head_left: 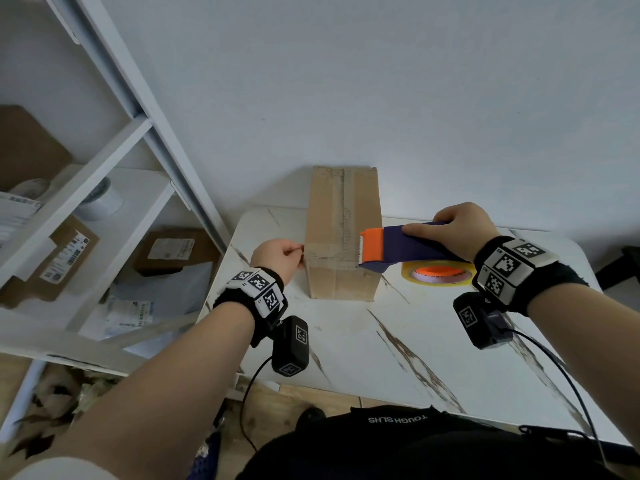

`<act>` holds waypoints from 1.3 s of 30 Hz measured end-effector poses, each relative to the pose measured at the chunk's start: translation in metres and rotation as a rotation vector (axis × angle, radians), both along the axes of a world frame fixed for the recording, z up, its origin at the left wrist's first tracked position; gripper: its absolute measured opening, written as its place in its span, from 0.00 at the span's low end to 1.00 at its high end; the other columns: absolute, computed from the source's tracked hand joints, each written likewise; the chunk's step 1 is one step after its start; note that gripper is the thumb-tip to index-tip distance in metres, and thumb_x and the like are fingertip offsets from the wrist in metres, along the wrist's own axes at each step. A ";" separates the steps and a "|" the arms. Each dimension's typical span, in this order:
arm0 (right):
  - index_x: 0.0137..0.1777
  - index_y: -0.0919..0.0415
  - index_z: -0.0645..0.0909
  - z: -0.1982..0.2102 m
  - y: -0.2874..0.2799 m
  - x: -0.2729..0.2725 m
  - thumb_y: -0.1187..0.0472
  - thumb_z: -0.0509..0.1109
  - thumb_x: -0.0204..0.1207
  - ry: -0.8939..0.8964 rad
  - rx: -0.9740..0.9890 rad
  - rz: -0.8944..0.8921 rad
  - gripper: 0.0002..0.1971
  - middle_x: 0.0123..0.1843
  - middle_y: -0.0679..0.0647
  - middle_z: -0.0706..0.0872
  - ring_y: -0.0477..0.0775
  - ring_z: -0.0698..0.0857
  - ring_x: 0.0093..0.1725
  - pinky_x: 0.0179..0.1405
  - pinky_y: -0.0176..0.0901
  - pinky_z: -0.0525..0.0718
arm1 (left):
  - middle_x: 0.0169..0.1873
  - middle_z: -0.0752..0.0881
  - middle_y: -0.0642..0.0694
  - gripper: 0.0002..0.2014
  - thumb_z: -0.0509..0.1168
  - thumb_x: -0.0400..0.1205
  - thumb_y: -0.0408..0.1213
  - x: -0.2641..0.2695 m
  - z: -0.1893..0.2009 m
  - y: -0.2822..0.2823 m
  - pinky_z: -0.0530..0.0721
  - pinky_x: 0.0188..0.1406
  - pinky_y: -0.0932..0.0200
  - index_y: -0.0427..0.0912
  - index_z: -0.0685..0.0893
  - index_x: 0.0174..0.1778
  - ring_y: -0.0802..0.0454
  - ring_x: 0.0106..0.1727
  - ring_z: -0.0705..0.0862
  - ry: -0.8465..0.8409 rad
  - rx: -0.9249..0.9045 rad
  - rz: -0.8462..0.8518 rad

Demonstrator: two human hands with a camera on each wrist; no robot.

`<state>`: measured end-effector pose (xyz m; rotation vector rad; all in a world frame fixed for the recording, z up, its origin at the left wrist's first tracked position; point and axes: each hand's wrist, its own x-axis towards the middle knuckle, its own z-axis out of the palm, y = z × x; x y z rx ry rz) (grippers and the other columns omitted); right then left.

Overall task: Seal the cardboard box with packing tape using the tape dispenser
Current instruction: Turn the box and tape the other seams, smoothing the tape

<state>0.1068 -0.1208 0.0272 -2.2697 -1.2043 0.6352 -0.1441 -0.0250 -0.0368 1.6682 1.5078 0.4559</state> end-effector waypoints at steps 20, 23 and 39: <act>0.18 0.57 0.65 -0.010 -0.003 0.009 0.41 0.75 0.67 0.075 -0.010 0.058 0.29 0.20 0.51 0.66 0.51 0.68 0.24 0.25 0.40 0.62 | 0.69 0.76 0.46 0.20 0.57 0.81 0.38 0.038 0.003 -0.053 0.78 0.64 0.49 0.42 0.74 0.70 0.44 0.67 0.76 0.482 0.508 -0.514; 0.19 0.58 0.67 -0.011 -0.002 0.013 0.39 0.74 0.68 0.086 -0.012 0.076 0.29 0.21 0.51 0.68 0.50 0.70 0.25 0.25 0.40 0.64 | 0.67 0.76 0.44 0.20 0.59 0.80 0.36 0.043 0.001 -0.054 0.79 0.62 0.47 0.41 0.74 0.69 0.43 0.64 0.77 0.466 0.531 -0.517; 0.20 0.59 0.68 -0.015 -0.013 0.033 0.41 0.76 0.66 0.087 0.040 0.127 0.28 0.21 0.52 0.69 0.51 0.70 0.25 0.25 0.41 0.65 | 0.81 0.59 0.48 0.31 0.56 0.81 0.38 0.043 -0.016 -0.061 0.48 0.83 0.50 0.45 0.54 0.81 0.50 0.79 0.63 0.689 0.606 -0.586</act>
